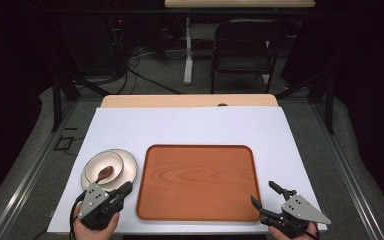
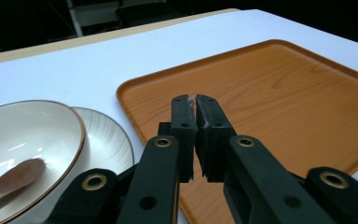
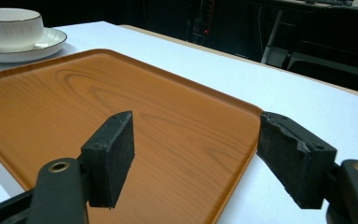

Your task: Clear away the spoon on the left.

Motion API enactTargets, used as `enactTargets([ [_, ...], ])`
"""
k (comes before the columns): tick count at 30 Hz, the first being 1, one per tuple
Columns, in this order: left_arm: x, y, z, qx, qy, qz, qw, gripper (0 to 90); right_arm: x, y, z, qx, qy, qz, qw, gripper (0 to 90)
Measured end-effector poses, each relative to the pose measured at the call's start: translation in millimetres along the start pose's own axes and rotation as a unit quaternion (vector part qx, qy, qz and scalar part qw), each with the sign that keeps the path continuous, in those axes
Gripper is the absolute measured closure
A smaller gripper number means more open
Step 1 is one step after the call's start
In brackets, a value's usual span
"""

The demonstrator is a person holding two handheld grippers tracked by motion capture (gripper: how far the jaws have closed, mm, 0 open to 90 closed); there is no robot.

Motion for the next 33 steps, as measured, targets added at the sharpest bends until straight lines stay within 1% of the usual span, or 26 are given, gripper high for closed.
enactTargets([
  [2,0.0,-1.1,1.1,-0.002,-0.003,0.004,1.0,87.6,0.0,0.1,-0.1,0.0,0.0,0.001,1.0,27.1],
  [3,-0.6,-4.2,4.1,-0.007,-0.013,0.013,0.9998,87.7,0.0,0.4,0.1,0.002,0.0,0.0,1.0,27.1],
  [5,-1.0,-6.3,7.1,-0.007,-0.021,0.024,0.9995,88.0,0.2,0.9,0.3,0.004,-0.001,-0.001,1.0,27.1],
  [6,-1.0,-6.3,7.1,-0.007,-0.021,0.024,0.9995,88.5,0.2,0.9,0.3,0.004,-0.001,-0.001,1.0,27.1],
  [7,-1.2,-8.5,10.6,-0.015,-0.026,0.026,0.9992,89.2,0.5,0.9,0.3,0.004,-0.002,-0.002,1.0,27.1],
  [8,-1.0,-9.5,13.3,-0.016,-0.027,0.031,0.999,89.3,0.5,1.0,0.3,0.004,-0.002,-0.002,1.0,27.1],
  [9,-1.0,-9.5,13.3,-0.016,-0.027,0.031,0.999,89.7,0.4,1.0,0.5,0.004,-0.002,-0.001,1.0,27.1],
  [10,0.0,-10.5,16.8,-0.019,-0.032,0.038,0.9986,89.7,0.3,1.1,0.8,0.004,-0.001,-0.001,1.0,27.1],
  [11,0.0,-10.5,16.8,-0.019,-0.032,0.038,0.9986,89.8,0.3,1.1,0.8,0.004,-0.001,-0.001,1.0,27.1],
  [12,1.5,-11.2,19.3,-0.024,-0.04,0.034,0.9983,89.8,0.2,1.4,1.1,0.005,0.0,-0.001,1.0,27.1],
  [15,3.8,-12.9,22.7,-0.035,-0.053,0.025,0.9977,89.8,0.5,1.4,1.0,0.004,-0.001,-0.002,1.0,27.1],
  [16,3.8,-12.9,22.7,-0.035,-0.053,0.025,0.9977,89.9,0.5,1.4,1.0,0.004,-0.001,-0.002,1.0,27.1],
  [17,5.3,-14.8,25.4,-0.045,-0.057,0.022,0.9971,89.9,0.8,1.3,1.1,0.004,-0.003,-0.002,1.0,27.1],
  [19,6.3,-16.2,26.9,-0.048,-0.059,0.021,0.9969,89.9,0.8,1.2,1.1,0.004,-0.002,-0.002,1.0,27.1],
  [20,8.3,-18.0,29.4,-0.05,-0.059,0.026,0.9966,89.9,0.4,1.2,1.1,0.004,-0.001,-0.002,1.0,27.1],
  [24,13.1,-23.0,34.5,-0.057,-0.065,0.03,0.9958,89.9,0.7,1.1,0.4,0.005,-0.003,-0.002,1.0,27.2],
  [27,18.3,-30.4,42.0,-0.067,-0.064,0.04,0.9949,89.9,0.4,0.6,0.5,0.005,-0.003,0.0,1.0,27.3],
  [28,18.3,-30.4,42.0,-0.067,-0.064,0.04,0.9949,89.9,0.4,0.6,0.5,0.005,-0.003,0.0,1.0,27.3],
  [30,22.9,-34.9,46.6,-0.072,-0.066,0.049,0.994,89.9,0.3,1.0,0.8,0.006,-0.002,-0.001,1.0,27.3],
  [32,24.6,-36.2,48.0,-0.074,-0.067,0.051,0.9937,89.9,0.2,1.0,0.9,0.006,-0.002,0.0,1.0,27.3],
  [33,27.6,-38.6,50.3,-0.078,-0.069,0.054,0.9931,89.9,0.3,1.0,1.0,0.006,-0.002,-0.001,1.0,27.3],
])
Point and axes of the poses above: each handheld gripper's, and its own axes: z roughly backward along the jaws, x roughly out of its underside, y roughly to its right, the point moved 8 cm from there along -z, roughly forward along the jaws, and after that the axes turned 6 degrees about x, right-handed, at the moved point
